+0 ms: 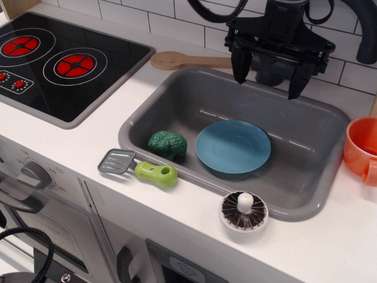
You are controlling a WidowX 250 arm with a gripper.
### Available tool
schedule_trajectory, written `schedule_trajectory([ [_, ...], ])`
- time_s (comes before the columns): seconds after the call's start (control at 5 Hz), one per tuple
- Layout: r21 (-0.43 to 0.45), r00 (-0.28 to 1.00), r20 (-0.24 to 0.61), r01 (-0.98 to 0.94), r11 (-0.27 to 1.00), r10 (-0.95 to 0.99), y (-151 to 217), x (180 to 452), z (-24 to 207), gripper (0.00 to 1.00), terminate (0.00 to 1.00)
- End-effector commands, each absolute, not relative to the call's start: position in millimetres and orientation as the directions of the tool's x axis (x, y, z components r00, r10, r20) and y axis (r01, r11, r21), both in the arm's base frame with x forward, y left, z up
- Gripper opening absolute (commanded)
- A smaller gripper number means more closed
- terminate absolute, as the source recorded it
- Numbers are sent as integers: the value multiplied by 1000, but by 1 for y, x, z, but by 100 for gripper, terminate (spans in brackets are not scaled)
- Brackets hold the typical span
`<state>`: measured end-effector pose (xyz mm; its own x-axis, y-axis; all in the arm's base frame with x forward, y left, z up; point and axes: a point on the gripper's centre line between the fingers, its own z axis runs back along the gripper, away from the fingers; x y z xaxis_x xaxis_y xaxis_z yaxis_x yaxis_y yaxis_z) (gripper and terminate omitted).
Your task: Put spatula on plate sink
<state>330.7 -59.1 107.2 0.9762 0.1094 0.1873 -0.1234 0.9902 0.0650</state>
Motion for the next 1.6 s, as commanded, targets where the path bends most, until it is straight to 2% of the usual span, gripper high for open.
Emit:
schedule_trajectory([
  [0.0,65,976,187,-123,990,109,-59,331,107,100,0],
  [0.2,84,982,129,130,988,-140,-49,321,107,100,0],
  [0.4,136,912,143,366,921,-384,-25,314,110,100,0],
  [0.6,170,791,82,588,791,-606,-4,306,111,100,0],
  [0.8,182,617,64,766,617,-784,13,290,112,100,0],
  [1.0,107,429,4,898,427,-903,29,271,113,100,0],
  [1.4,107,219,1,970,218,-976,33,230,98,100,0],
])
